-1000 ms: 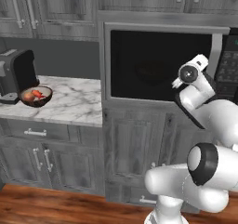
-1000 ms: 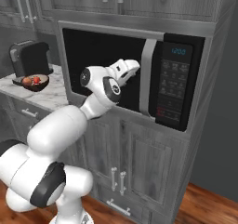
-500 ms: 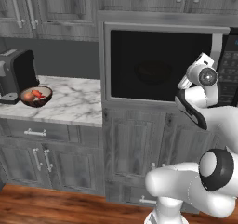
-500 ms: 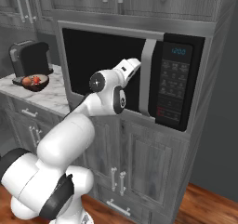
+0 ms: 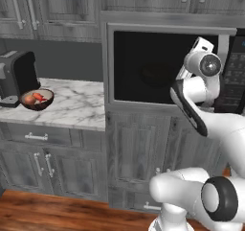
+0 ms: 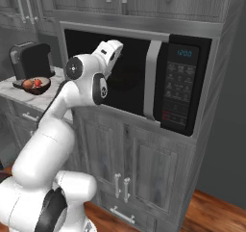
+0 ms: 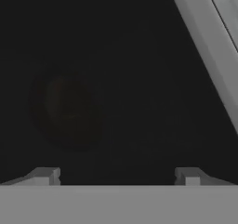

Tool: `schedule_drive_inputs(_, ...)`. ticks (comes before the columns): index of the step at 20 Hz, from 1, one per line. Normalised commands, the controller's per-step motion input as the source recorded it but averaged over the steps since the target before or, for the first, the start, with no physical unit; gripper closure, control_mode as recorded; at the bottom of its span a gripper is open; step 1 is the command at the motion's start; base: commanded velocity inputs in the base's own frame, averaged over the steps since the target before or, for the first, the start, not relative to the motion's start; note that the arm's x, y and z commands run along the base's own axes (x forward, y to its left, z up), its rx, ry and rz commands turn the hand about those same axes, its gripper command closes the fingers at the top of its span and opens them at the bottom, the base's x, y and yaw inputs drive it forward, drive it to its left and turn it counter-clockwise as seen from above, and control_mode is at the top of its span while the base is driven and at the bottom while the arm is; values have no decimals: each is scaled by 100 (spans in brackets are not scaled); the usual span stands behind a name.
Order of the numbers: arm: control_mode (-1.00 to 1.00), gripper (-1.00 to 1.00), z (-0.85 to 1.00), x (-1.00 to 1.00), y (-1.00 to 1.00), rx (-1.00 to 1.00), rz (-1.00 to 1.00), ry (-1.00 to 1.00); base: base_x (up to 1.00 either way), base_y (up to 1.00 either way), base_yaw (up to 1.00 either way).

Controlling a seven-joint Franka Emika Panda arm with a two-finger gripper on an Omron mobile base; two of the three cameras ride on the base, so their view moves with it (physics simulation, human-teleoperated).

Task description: Place the bowl containing the hot dog and shrimp in the microwave. Close the microwave door and press the start button to microwave the meal.

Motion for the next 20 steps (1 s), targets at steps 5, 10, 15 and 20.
schedule_drive_inputs(5, -100, -100, 8, -96, 33, 13, -10, -24, 0, 0, 0)
schedule_drive_inputs(10, -100, -100, 0, -81, 0, 38, -35, -45, 0, 0, 0)
schedule_drive_inputs(15, -100, -100, 5, -73, -15, 58, -30, -30, 0, 0, 0)
schedule_drive_inputs(20, -100, -100, 0, -81, -71, 76, 0, -8, 0, 0, 0)
